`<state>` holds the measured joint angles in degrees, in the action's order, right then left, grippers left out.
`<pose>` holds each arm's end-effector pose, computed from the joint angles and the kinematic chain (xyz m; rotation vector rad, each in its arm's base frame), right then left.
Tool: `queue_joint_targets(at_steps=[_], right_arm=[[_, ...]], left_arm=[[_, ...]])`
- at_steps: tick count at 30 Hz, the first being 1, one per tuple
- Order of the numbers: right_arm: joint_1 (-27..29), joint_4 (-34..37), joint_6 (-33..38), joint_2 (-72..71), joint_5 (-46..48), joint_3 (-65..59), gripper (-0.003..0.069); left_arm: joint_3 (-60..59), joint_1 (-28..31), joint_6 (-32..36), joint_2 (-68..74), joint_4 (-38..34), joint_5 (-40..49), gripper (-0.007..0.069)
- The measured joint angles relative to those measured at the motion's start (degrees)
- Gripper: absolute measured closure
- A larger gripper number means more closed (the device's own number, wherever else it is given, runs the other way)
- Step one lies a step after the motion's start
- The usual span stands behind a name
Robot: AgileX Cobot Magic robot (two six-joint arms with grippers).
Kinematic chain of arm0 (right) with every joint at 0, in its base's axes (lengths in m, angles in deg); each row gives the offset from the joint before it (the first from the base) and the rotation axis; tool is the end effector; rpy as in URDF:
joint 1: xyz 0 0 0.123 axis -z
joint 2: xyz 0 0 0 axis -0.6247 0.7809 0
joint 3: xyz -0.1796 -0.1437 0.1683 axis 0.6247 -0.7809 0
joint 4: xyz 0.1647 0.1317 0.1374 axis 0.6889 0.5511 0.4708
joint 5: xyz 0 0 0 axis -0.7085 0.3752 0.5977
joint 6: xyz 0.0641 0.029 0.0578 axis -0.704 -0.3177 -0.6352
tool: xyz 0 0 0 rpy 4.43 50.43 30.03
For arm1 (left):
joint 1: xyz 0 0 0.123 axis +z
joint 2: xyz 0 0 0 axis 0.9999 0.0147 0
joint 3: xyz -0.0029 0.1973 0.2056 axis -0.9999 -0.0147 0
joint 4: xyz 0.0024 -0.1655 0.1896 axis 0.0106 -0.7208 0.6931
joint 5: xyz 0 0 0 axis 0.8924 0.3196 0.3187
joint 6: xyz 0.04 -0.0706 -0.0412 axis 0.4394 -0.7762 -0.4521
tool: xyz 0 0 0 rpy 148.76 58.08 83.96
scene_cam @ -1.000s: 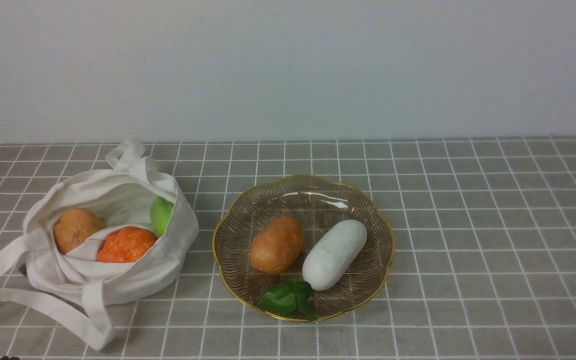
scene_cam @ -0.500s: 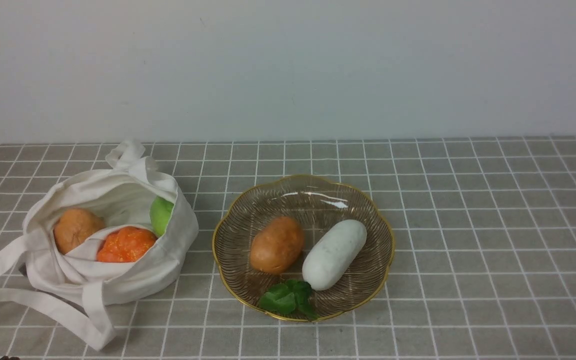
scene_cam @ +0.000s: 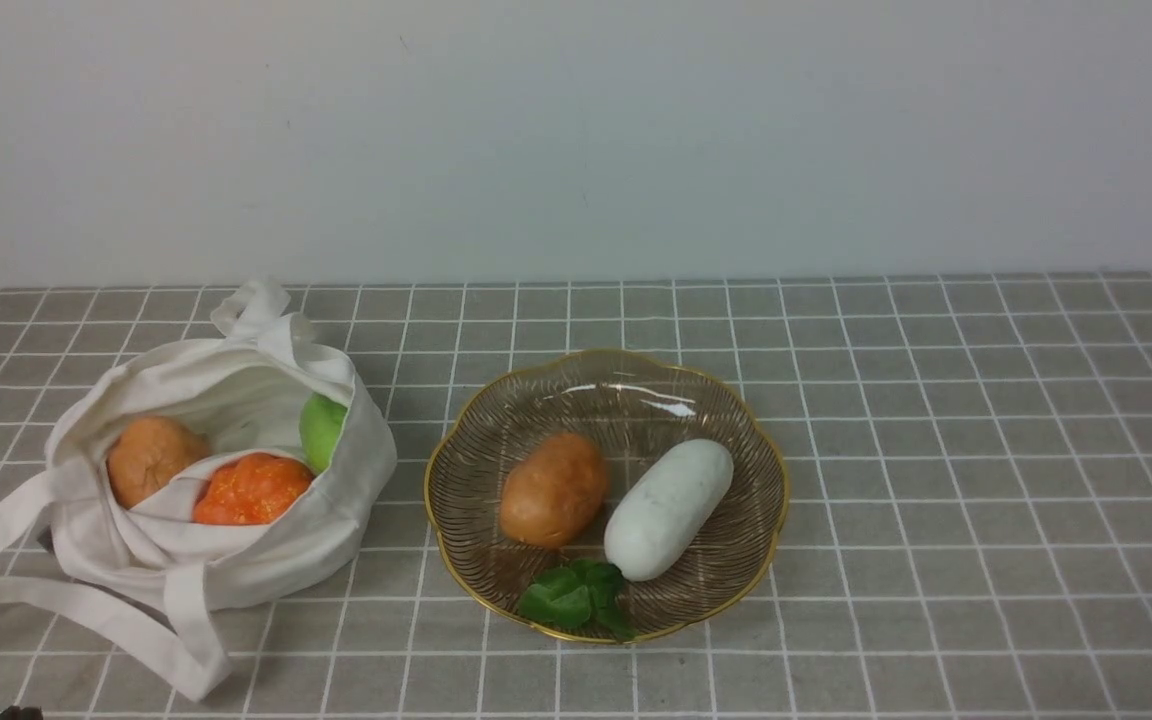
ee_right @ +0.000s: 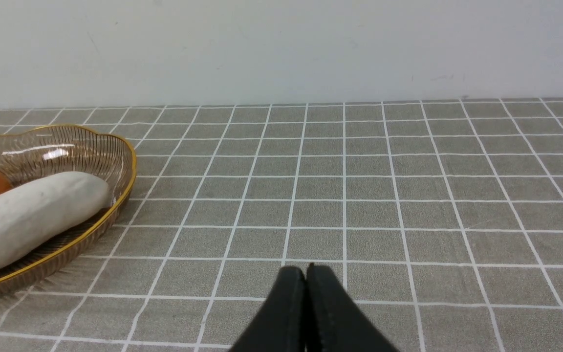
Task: Take vegetables from bag on grey coffee tablecloth place on plate.
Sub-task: 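Reach into the cloth bag and grasp the potato inside with the left gripper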
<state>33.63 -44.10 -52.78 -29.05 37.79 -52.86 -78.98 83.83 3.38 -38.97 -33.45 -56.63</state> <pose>0.0525 0.0037 0.1722 -0.0042 1.8701 0.1048 0.0533 -0.0087 0.1742 0.0103 1.8334 -0.1821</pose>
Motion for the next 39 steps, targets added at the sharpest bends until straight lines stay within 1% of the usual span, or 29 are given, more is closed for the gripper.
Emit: queue_joint_targets(at_steps=[4, 5, 6, 9, 11, 15, 18, 19, 21, 24, 25, 26, 28, 32, 35, 37, 39], right_arm=[[0.0, 0.0, 0.0, 0.0, 0.0, 0.0, 0.0673], [0.0, 0.0, 0.0, 0.0, 0.0, 0.0, 0.0673], [0.0, 0.0, 0.0, 0.0, 0.0, 0.0, 0.0673], [0.0, 0.0, 0.0, 0.0, 0.0, 0.0, 0.0673], [0.0, 0.0, 0.0, 0.0, 0.0, 0.0, 0.0673], [0.0, 0.0, 0.0, 0.0, 0.0, 0.0, 0.0673], [0.0, 0.0, 0.0, 0.0, 0.0, 0.0, 0.0673], [0.0, 0.0, 0.0, 0.0, 0.0, 0.0, 0.0673], [0.0, 0.0, 0.0, 0.0, 0.0, 0.0, 0.0673], [0.0, 0.0, 0.0, 0.0, 0.0, 0.0, 0.0673], [0.0, 0.0, 0.0, 0.0, 0.0, 0.0, 0.0673], [0.0, 0.0, 0.0, 0.0, 0.0, 0.0, 0.0673], [0.0, 0.0, 0.0, 0.0, 0.0, 0.0, 0.0673], [0.0, 0.0, 0.0, 0.0, 0.0, 0.0, 0.0673], [0.0, 0.0, 0.0, 0.0, 0.0, 0.0, 0.0673], [0.0, 0.0, 0.0, 0.0, 0.0, 0.0, 0.0673], [0.0, 0.0, 0.0, 0.0, 0.0, 0.0, 0.0673]], left_arm=[[0.0, 0.0, -4.4, 0.0, -11.0, -4.2, 0.0629], [0.0, 0.0, -4.7, 0.0, -13.8, -5.1, 0.0629], [0.0, 0.0, -4.7, 0.0, -14.3, -5.7, 0.0629], [0.0, 0.0, -5.1, 0.0, -22.7, -10.6, 0.0629], [0.0, 0.0, -5.1, 0.0, -25.5, -14.5, 0.0629], [0.2, 0.0, -5.0, 0.0, -27.8, -27.0, 0.0629], [2.5, 0.0, -3.7, 0.0, -26.6, -30.3, 0.0629], [6.6, 0.0, -1.3, 0.1, -23.7, -30.4, 0.0629], [12.1, 0.0, 1.5, 1.2, -20.3, -27.1, 0.0629], [20.9, 0.0, 5.2, 6.0, -16.2, -18.1, 0.0629], [24.9, 0.0, 6.0, 9.2, -15.3, -11.1, 0.0629], [28.0, 0.0, 6.3, 12.2, -14.8, -6.6, 0.0629], [33.6, 0.0, 6.2, 19.2, -14.3, 4.9, 0.0629], [41.0, 0.0, 6.1, 33.1, -13.4, 23.2, 0.0629], [45.2, 0.0, 6.6, 43.9, -12.9, 30.2, 0.0629], [47.1, 0.0, 7.5, 48.3, -12.8, 31.7, 0.0629], [49.4, 0.0, 10.0, 54.6, -12.7, 32.1, 0.0629]])
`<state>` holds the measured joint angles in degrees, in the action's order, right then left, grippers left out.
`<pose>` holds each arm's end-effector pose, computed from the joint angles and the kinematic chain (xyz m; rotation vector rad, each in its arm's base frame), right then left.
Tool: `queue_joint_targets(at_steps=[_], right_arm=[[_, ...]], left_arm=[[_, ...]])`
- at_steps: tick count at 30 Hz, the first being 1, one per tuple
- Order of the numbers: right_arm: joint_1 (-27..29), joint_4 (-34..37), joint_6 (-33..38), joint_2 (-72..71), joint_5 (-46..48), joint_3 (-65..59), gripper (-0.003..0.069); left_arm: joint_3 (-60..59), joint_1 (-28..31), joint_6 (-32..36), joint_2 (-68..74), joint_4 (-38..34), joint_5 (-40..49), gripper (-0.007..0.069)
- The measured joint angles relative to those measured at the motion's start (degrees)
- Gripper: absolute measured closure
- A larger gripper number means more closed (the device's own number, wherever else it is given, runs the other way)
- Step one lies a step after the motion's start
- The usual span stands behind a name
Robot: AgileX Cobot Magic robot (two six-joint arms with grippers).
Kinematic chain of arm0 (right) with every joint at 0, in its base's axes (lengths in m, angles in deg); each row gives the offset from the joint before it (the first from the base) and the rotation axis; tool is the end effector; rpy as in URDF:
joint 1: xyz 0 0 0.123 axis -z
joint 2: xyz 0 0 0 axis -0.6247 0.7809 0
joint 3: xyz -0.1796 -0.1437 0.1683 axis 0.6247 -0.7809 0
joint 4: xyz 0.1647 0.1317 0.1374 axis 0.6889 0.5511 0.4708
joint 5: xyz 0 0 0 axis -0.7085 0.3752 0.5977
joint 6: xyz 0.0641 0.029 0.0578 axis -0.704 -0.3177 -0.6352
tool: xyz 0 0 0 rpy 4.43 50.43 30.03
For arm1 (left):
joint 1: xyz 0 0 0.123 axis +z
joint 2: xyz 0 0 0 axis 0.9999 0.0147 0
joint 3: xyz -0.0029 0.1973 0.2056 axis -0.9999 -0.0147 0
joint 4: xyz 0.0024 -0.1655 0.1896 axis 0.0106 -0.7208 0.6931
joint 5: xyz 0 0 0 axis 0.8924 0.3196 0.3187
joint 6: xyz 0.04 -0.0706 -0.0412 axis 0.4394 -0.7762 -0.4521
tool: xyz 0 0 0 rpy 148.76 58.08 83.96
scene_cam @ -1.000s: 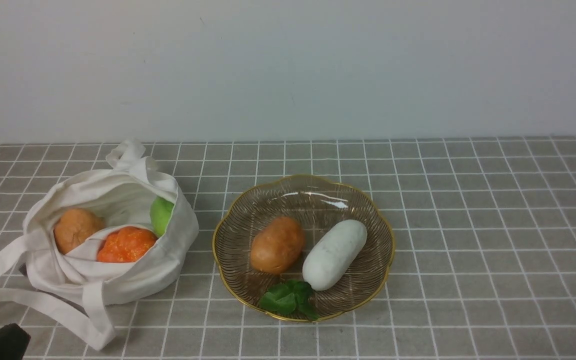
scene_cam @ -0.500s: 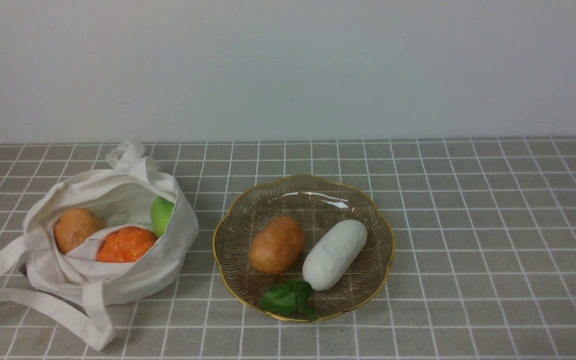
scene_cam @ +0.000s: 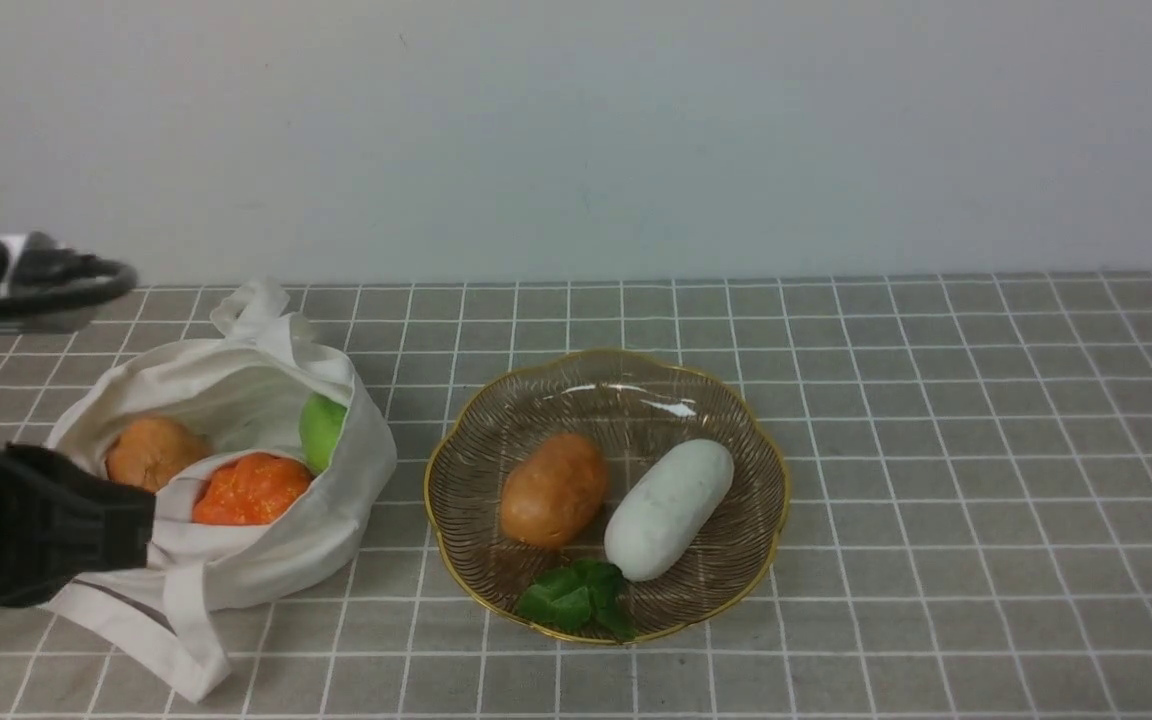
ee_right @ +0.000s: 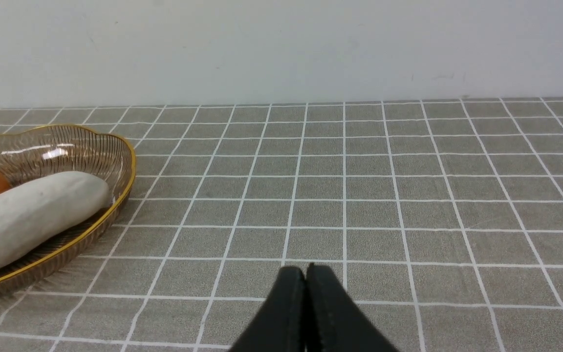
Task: Take vegetables from bag on grey coffee tablecloth place on plate.
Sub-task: 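Reach into the cloth bag and grasp the potato inside with the left gripper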
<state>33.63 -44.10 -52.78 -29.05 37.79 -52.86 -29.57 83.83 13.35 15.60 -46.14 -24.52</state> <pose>0.0525 0.0037 0.1722 -0.0042 1.8701 0.1048 0.1692 -0.0400 0.3226 0.1779 2.4416 -0.3885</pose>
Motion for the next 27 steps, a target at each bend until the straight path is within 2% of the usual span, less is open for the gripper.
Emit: queue_joint_targets(at_steps=[6, 10, 14, 17, 21, 22, 24, 27], right_arm=[[0.0, 0.0, 0.0, 0.0, 0.0, 0.0, 0.0673], [0.0, 0.0, 0.0, 0.0, 0.0, 0.0, 0.0673], [0.0, 0.0, 0.0, 0.0, 0.0, 0.0, 0.0673], [0.0, 0.0, 0.0, 0.0, 0.0, 0.0, 0.0673], [0.0, 0.0, 0.0, 0.0, 0.0, 0.0, 0.0673], [0.0, 0.0, 0.0, 0.0, 0.0, 0.0, 0.0673], [0.0, 0.0, 0.0, 0.0, 0.0, 0.0, 0.0673], [0.0, 0.0, 0.0, 0.0, 0.0, 0.0, 0.0673]], left_arm=[[3.9, 0.0, 4.1, 9.1, 0.7, -0.4, 0.0629], [7.1, 0.0, 3.8, 15.7, 7.1, -1.9, 0.0613], [8.4, 0.0, -2.0, 20.2, 14.4, -6.9, 0.0566], [8.5, 0.0, -10.7, 24.1, 19.9, -10.7, 0.0509], [8.5, 0.2, -17.1, 28.8, 25.4, -13.3, 0.0412], [8.5, 0.2, -17.1, 28.8, 25.4, -13.4, 0.0406], [9.0, 1.3, -20.1, 31.7, 26.3, -13.9, 0.0330], [9.7, 2.6, -21.6, 34.7, 26.7, -15.1, 0.0258]])
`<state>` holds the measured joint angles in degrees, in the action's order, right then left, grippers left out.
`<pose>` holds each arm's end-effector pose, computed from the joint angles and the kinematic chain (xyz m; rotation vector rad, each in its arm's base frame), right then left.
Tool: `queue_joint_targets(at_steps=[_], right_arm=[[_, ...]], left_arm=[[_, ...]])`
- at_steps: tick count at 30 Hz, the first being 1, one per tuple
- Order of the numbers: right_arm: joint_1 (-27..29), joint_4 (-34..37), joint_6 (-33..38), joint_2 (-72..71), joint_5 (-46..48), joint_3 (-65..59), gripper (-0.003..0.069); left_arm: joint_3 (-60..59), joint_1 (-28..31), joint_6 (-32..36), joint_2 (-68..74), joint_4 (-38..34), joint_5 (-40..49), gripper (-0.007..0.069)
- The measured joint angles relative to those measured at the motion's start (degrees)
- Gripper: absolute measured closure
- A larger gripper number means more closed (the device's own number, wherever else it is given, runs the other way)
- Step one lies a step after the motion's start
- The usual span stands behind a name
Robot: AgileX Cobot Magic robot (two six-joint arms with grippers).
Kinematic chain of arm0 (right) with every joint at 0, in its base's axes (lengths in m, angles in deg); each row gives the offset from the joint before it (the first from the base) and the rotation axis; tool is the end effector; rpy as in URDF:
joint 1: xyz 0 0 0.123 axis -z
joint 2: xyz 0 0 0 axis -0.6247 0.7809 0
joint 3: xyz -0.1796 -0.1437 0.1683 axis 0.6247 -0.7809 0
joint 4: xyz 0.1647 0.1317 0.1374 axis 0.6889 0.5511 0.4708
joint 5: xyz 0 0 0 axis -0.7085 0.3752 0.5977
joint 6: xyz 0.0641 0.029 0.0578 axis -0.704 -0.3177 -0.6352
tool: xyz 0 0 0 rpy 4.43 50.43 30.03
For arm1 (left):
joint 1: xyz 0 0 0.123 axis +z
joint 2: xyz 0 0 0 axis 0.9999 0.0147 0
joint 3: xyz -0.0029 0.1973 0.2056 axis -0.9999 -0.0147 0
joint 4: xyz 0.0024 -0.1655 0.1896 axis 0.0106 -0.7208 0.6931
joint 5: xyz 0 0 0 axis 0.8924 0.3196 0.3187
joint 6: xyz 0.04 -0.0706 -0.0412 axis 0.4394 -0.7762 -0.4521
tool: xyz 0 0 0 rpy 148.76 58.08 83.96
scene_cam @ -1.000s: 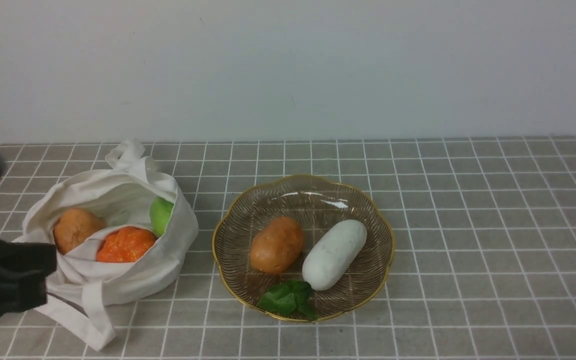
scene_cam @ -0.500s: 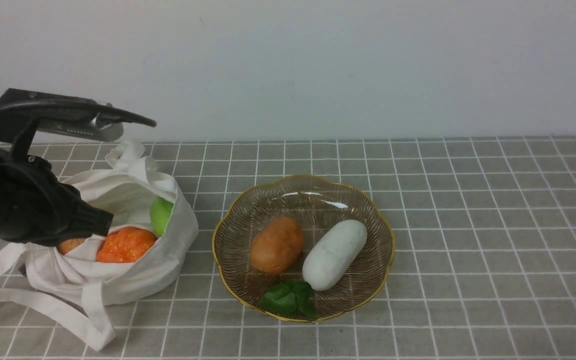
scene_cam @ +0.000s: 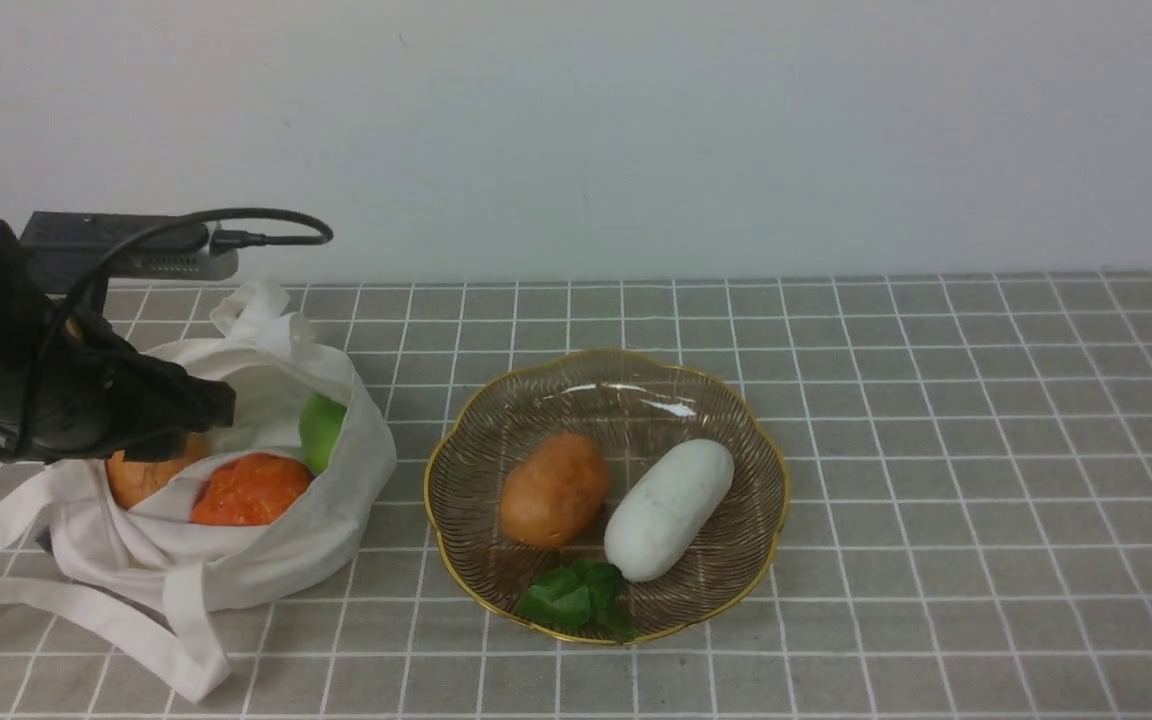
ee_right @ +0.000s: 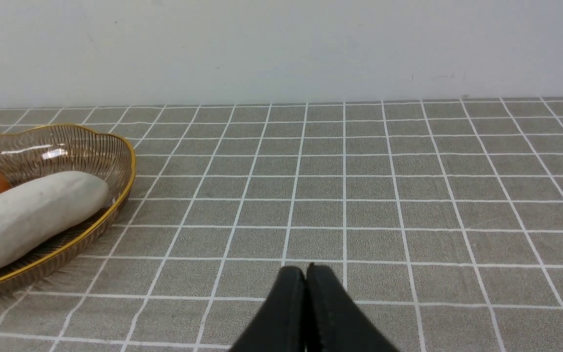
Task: Take vegetables from bag on grey coffee tablecloth place on plate.
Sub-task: 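Reach into the cloth bag and grasp the potato inside with the left gripper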
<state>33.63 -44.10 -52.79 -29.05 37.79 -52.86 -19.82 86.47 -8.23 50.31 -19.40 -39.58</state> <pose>0.0525 0.0037 0.1722 -0.0040 1.8701 0.1049 0.3093 -0.0082 0.2348 -0.0929 2.6466 0.0438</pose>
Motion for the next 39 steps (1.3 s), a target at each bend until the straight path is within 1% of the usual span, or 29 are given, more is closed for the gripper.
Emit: queue_joint_targets(at_steps=[3, 8, 16, 29, 33, 39], right_arm=[[0.0, 0.0, 0.0, 0.0, 0.0, 0.0, 0.0673], [0.0, 0.0, 0.0, 0.0, 0.0, 0.0, 0.0673], [0.0, 0.0, 0.0, 0.0, 0.0, 0.0, 0.0673], [0.0, 0.0, 0.0, 0.0, 0.0, 0.0, 0.0673], [0.0, 0.0, 0.0, 0.0, 0.0, 0.0, 0.0673], [0.0, 0.0, 0.0, 0.0, 0.0, 0.0, 0.0673]], left_arm=[[1.2, 0.6, -0.3, 3.1, 0.7, -1.6, 0.0190], [3.7, 0.9, -0.5, 7.6, 2.7, -2.1, 0.0143], [6.8, 2.1, -3.5, 13.1, 7.0, -2.8, 0.0142], [7.9, 2.1, -4.3, 17.8, 8.2, -5.4, 0.0136], [8.3, 2.1, -4.3, 18.2, 8.2, -5.3, 0.0183], [8.3, 2.1, -4.3, 18.1, 7.9, -4.9, 0.0188]])
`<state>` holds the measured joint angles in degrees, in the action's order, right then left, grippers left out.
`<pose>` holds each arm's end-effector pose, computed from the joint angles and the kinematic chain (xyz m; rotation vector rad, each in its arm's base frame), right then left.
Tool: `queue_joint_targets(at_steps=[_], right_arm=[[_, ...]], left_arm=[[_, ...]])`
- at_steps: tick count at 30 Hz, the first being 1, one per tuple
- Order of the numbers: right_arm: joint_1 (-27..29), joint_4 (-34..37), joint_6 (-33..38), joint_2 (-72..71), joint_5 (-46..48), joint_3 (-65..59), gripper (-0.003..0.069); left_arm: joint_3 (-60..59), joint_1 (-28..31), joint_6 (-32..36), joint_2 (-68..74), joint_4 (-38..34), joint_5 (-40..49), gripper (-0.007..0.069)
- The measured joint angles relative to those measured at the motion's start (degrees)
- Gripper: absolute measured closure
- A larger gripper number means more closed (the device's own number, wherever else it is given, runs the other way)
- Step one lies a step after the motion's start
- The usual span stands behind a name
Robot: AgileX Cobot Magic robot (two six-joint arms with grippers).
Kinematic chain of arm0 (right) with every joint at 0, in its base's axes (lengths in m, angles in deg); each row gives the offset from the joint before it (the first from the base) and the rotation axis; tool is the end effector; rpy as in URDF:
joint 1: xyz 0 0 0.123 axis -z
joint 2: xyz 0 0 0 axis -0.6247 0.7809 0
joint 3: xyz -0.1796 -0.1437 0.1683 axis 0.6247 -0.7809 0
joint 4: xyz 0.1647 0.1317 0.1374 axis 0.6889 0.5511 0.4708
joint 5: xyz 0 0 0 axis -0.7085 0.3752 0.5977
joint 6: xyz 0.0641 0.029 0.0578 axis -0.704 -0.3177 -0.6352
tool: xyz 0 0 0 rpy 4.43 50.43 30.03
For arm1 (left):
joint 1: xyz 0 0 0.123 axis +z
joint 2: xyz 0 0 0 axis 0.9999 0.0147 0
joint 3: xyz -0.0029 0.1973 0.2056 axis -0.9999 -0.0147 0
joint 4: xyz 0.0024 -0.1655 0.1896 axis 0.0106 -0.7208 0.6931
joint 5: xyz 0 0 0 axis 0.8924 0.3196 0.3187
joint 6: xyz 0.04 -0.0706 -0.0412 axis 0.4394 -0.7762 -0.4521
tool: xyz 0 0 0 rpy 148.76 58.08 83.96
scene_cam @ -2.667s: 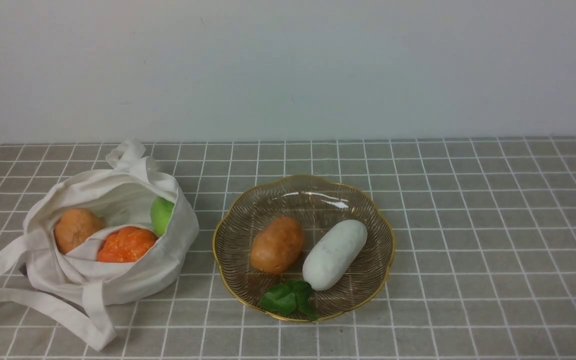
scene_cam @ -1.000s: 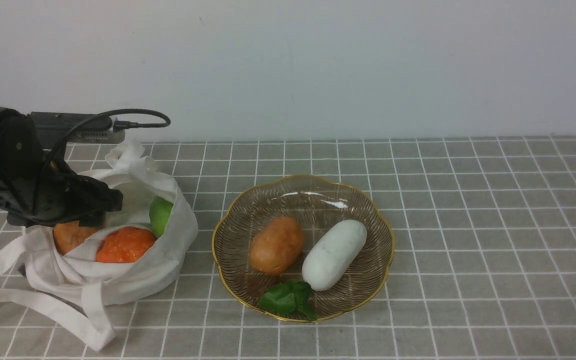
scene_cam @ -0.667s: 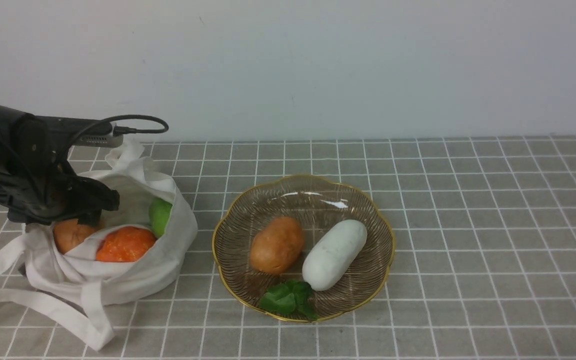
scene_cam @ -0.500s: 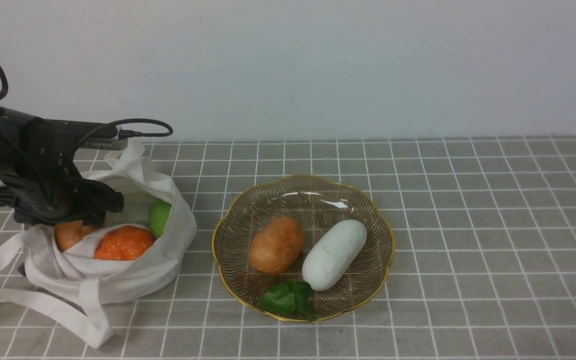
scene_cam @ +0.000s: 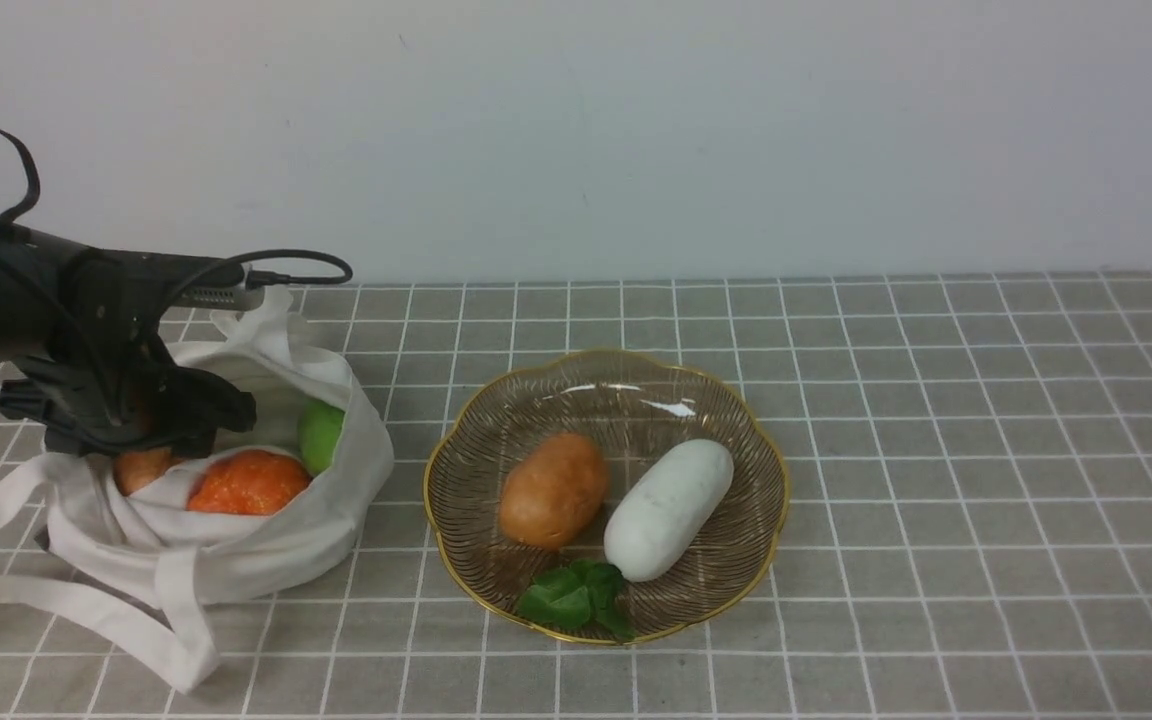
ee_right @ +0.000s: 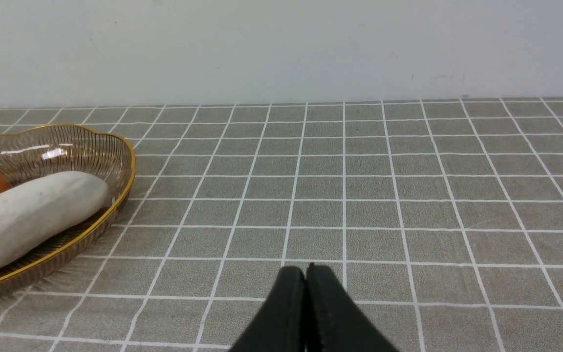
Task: Take vegetables from bag on grey coffee tablecloth place on plate.
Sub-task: 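Reach into the cloth bag and grasp the potato inside with the left gripper, then take the potato out of the bag and place it on the plate with the left gripper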
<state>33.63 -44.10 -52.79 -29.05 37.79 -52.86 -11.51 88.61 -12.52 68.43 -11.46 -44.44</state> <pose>0.0525 0.0037 0.1722 -0.0040 1.8701 0.1049 0.3706 0.0084 0.1696 -0.0914 2.7180 0.1627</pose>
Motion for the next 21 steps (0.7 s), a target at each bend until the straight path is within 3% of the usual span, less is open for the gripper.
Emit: queue_joint_targets(at_steps=[6, 13, 21], right_arm=[[0.0, 0.0, 0.0, 0.0, 0.0, 0.0, 0.0673], [0.0, 0.0, 0.0, 0.0, 0.0, 0.0, 0.0673], [0.0, 0.0, 0.0, 0.0, 0.0, 0.0, 0.0673]], left_arm=[[-0.4, 0.0, 0.7, -3.5, -1.6, 1.8, 0.0188], [-0.5, 0.0, 6.2, -15.4, -5.2, 2.3, 0.0188], [-0.6, 0.0, 7.8, -17.6, -8.0, 1.1, 0.0188]])
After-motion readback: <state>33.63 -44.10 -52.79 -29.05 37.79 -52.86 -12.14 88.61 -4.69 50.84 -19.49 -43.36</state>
